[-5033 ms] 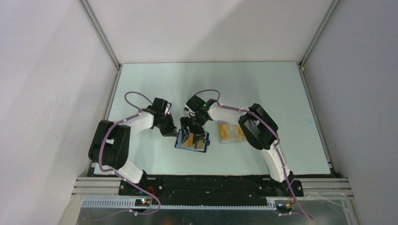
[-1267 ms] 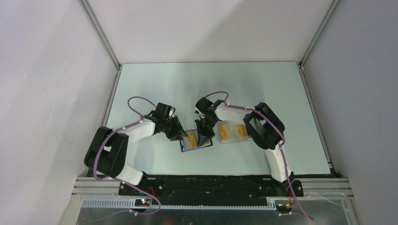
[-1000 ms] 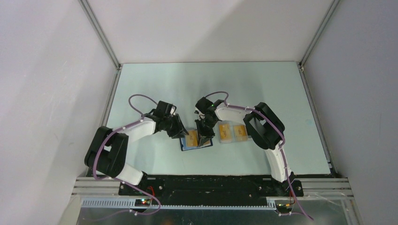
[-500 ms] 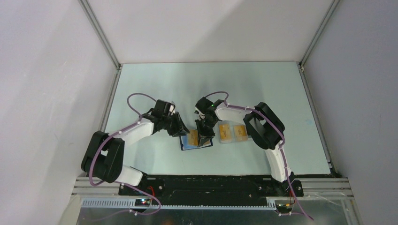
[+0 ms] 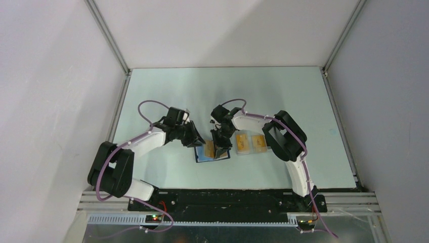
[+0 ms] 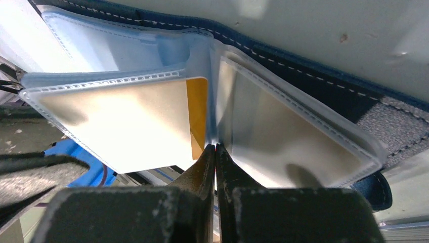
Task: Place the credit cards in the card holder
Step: Insert the credit card into the card holder.
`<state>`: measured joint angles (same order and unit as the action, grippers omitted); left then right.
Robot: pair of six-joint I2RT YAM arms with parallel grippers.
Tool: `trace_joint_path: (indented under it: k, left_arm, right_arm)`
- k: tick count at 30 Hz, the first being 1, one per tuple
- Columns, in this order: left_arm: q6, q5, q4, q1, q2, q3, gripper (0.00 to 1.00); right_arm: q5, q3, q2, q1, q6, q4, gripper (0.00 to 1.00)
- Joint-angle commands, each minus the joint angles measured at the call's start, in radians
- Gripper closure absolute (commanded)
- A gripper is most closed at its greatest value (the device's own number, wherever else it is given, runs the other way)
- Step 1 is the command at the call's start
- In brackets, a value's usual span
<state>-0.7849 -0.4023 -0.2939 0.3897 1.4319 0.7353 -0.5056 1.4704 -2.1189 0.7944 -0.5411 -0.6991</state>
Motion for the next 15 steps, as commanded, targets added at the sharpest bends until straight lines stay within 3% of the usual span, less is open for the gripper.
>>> trace_joint_path:
  k: [1,15]
  left_arm:
    - [0.017,-0.062,0.019,0.008,-0.031,0.055,0.73]
    - [0.034,-0.142,0.047,0.034,0.070,0.091,0.73]
  right_arm:
    - [-0.017,0.038,0.028,-0.003,0.017,-0.031,0.95]
    - [-0.044,0.038,0.046,-0.011,0.023,-0.023,0.93]
